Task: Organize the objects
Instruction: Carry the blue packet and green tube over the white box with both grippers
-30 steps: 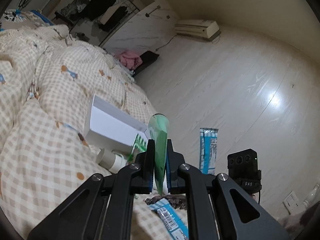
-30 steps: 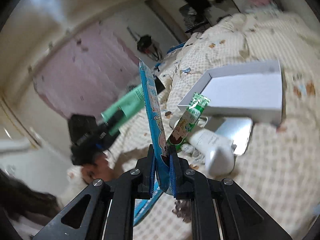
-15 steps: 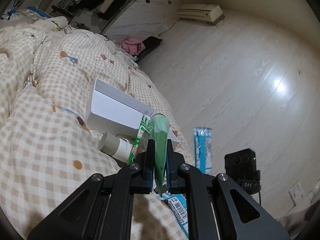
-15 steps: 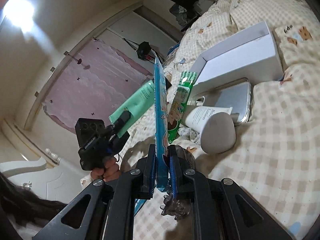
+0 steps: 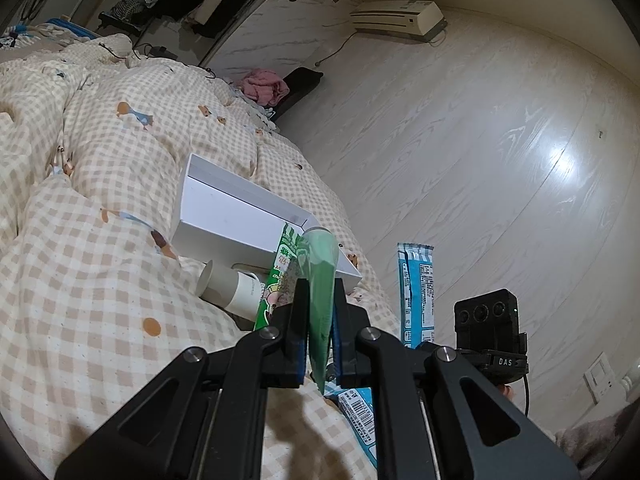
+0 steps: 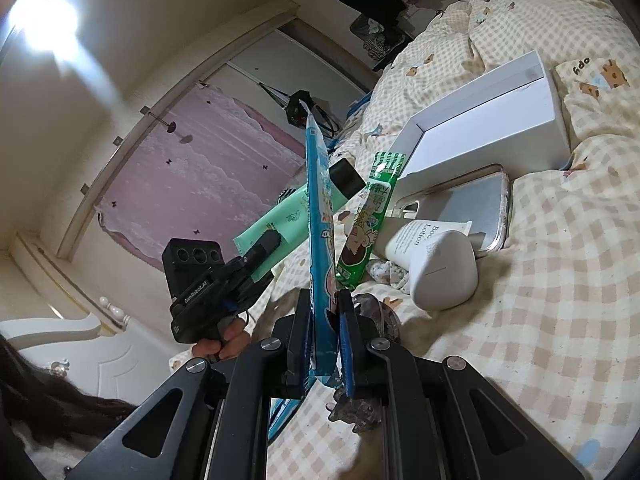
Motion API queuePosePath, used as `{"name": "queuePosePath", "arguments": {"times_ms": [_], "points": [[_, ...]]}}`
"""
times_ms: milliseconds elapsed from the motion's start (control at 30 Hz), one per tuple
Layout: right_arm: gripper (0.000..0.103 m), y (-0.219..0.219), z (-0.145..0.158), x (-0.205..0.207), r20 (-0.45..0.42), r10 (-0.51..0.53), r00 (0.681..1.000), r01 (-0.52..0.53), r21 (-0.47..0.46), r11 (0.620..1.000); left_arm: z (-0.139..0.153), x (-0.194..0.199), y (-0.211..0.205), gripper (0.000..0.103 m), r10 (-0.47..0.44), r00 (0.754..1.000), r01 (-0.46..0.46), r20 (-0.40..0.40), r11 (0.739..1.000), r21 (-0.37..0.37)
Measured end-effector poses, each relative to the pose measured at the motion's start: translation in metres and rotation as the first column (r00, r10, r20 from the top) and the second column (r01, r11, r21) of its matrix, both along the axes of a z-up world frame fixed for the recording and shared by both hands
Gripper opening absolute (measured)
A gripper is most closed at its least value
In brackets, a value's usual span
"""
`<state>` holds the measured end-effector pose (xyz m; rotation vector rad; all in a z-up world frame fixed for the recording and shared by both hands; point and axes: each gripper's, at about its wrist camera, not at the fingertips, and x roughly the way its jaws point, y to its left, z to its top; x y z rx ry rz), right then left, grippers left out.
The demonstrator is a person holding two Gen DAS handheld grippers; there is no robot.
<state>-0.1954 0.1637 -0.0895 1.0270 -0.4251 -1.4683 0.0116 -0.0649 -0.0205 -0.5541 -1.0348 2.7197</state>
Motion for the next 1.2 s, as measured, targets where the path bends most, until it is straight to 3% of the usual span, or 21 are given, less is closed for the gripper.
{"name": "queuePosePath", "arguments": {"times_ms": [300,433,600,733,833,967,1067,1133,1200], "points": [[0.011,0.004,0.004,-0.008,0.033,0.009,0.999,-0.008,-0.05,0.999,0.011,0.006,-0.007,0.01,0.024,0.999,-0.024,-0.023,1.0,0.018],[0.011,-0.006,0.024,-0.027,0.027,0.021,0.999,-0.019,-0.086,0.996,0.029,-0.001,-0.013,0.01,0.027,0.999,-0.027,-0.023,0.999,-0.025],[0.011,-0.032,0.057,-0.054,-0.037,0.015,0.999,-0.019,-0.108,0.994,0.055,-0.027,-0.026,0.01,0.025,0.999,-0.027,-0.023,0.998,-0.065],[0.011,-0.06,0.071,-0.081,0.005,-0.012,1.0,0.012,-0.159,0.987,0.073,-0.057,-0.035,0.01,0.047,0.998,-0.051,-0.034,0.991,-0.121],[0.011,-0.087,0.074,-0.099,0.042,-0.012,0.999,0.019,-0.187,0.982,0.082,-0.083,-0.044,0.01,0.072,0.996,-0.078,-0.054,0.99,-0.117],[0.011,-0.12,0.074,-0.116,0.015,-0.044,0.999,0.046,-0.171,0.984,0.075,-0.111,-0.045,0.01,0.144,0.987,-0.153,-0.068,0.975,-0.159],[0.011,-0.134,0.062,-0.127,0.014,-0.092,0.996,0.093,-0.16,0.983,0.058,-0.122,-0.046,0.01,0.19,0.981,-0.195,-0.047,0.969,-0.151],[0.011,-0.142,0.052,-0.135,-0.001,-0.118,0.993,0.116,-0.153,0.981,0.042,-0.121,-0.042,0.01,0.317,0.948,-0.317,-0.03,0.931,-0.181],[0.011,-0.148,0.04,-0.137,-0.019,-0.134,0.991,0.131,-0.126,0.983,0.026,-0.122,-0.041,0.01,0.363,0.932,-0.359,-0.011,0.918,-0.17]]}}
